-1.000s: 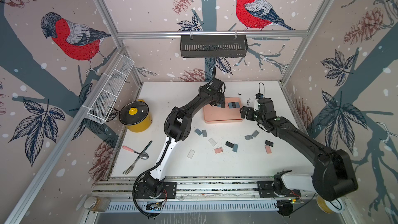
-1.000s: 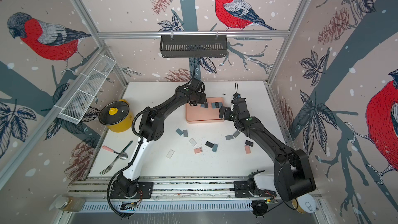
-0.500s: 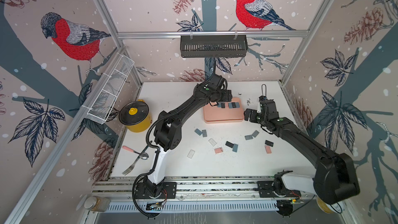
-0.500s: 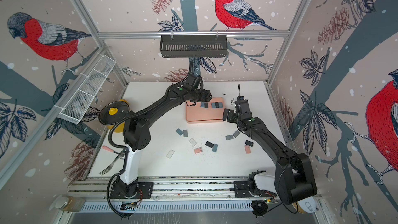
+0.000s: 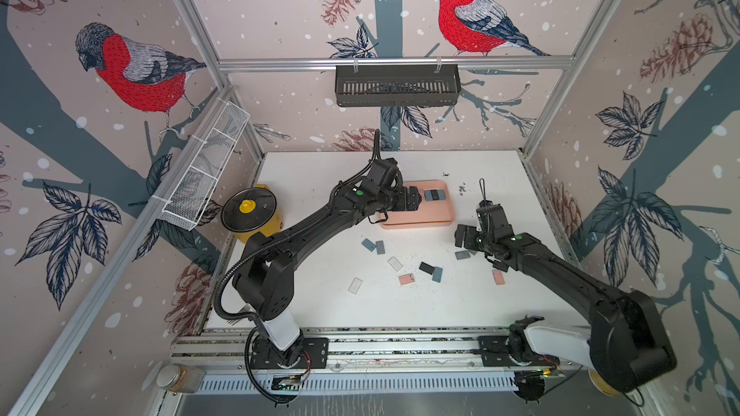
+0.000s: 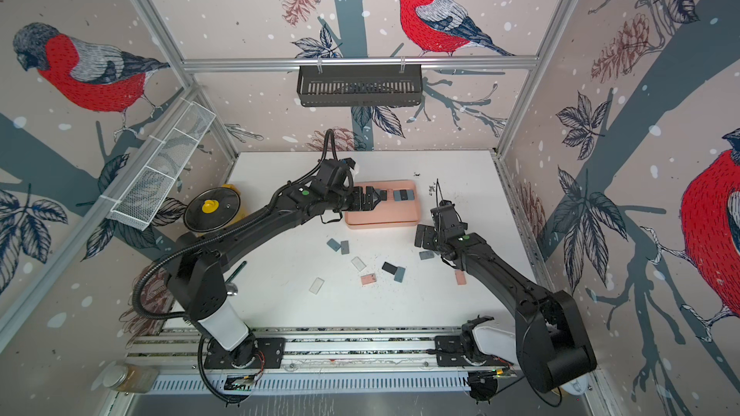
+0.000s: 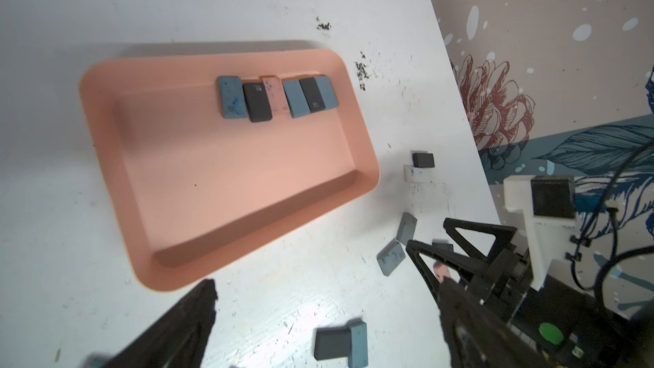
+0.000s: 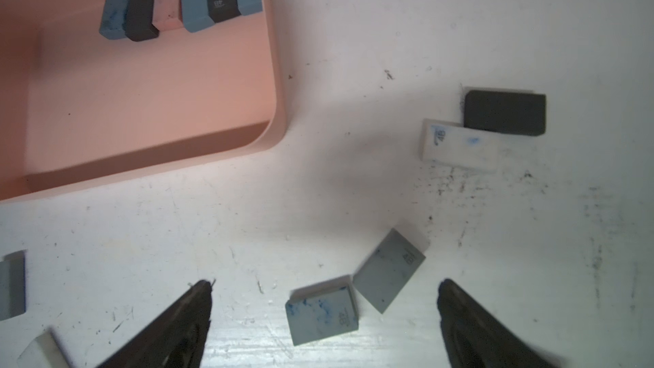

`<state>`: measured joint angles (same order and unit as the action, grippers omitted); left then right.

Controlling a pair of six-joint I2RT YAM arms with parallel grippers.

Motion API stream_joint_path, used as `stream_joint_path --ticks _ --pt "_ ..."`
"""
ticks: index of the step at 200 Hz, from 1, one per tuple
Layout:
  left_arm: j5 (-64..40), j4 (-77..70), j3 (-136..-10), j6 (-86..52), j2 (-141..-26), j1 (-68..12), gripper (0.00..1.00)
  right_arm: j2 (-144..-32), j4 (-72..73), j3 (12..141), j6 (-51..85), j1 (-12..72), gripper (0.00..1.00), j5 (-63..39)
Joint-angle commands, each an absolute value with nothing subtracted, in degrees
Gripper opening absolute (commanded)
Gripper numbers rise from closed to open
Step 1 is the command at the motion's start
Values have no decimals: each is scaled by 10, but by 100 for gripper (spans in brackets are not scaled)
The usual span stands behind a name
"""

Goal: Put the eraser in the storage box
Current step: Pick up the eraser from the center of the board.

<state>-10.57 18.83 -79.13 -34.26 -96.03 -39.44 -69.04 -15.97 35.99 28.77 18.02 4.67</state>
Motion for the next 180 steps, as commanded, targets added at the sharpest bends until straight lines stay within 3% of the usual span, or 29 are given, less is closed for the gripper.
stream_joint_path --ticks 1,71,180 --pt "-125 128 -763 -358 -938 -404 97 -676 -169 338 324 157 99 30" --pt "-185 43 -689 -383 -920 -421 97 -648 -176 266 383 61 99 -17" --pt "-251 -2 -657 -374 -929 -425 97 -621 -249 277 439 70 99 58"
